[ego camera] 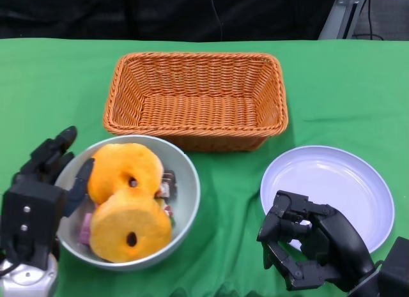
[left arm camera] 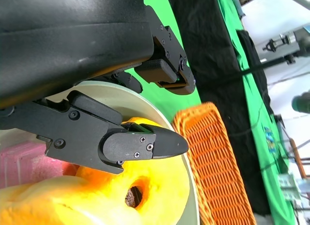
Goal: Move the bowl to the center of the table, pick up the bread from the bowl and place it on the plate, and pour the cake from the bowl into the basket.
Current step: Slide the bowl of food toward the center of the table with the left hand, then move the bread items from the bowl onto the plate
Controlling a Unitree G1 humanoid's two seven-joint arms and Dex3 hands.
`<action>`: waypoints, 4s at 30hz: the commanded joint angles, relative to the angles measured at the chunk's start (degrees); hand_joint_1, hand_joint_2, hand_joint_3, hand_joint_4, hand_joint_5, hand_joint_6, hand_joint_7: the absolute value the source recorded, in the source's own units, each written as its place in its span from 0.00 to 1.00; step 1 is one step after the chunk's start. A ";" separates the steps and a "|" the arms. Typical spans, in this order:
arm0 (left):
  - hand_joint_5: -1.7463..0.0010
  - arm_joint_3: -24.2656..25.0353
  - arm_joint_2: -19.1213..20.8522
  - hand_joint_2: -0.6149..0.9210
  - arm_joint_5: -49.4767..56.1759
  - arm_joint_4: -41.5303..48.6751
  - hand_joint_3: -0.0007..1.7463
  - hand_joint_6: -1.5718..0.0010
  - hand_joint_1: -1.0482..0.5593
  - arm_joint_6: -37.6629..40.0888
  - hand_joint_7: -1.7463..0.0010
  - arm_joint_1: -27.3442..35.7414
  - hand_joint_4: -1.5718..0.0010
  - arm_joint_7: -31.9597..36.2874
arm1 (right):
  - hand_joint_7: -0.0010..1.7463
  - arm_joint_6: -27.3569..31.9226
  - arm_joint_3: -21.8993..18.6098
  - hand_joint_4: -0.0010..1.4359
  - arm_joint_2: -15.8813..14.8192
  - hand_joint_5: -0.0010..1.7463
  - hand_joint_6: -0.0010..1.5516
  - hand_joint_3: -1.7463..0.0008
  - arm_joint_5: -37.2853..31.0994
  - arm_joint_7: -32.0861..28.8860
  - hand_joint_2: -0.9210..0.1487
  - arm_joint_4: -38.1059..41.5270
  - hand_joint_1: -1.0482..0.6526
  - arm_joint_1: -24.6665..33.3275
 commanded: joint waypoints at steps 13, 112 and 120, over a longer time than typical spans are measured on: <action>1.00 -3.72 -4.55 1.00 0.03 -5.06 0.27 0.67 0.28 3.05 1.00 1.10 0.67 -1.21 | 0.79 -1.60 -0.31 0.50 -0.33 0.96 0.42 0.33 -0.29 -0.94 0.41 -0.08 0.57 0.43; 0.38 8.42 3.73 1.00 -14.37 28.82 0.12 0.22 0.50 -28.88 0.96 -15.79 0.45 -32.23 | 0.06 -4.15 -4.51 0.45 -13.53 0.34 0.52 1.00 -24.22 -13.59 0.08 -25.60 0.41 -6.01; 0.33 8.22 2.50 1.00 -13.50 28.28 0.14 0.23 0.49 -29.00 0.93 -15.59 0.47 -30.00 | 0.01 -7.65 -1.89 0.49 -14.46 0.21 0.52 1.00 -33.38 -19.43 0.09 -20.75 0.32 -12.56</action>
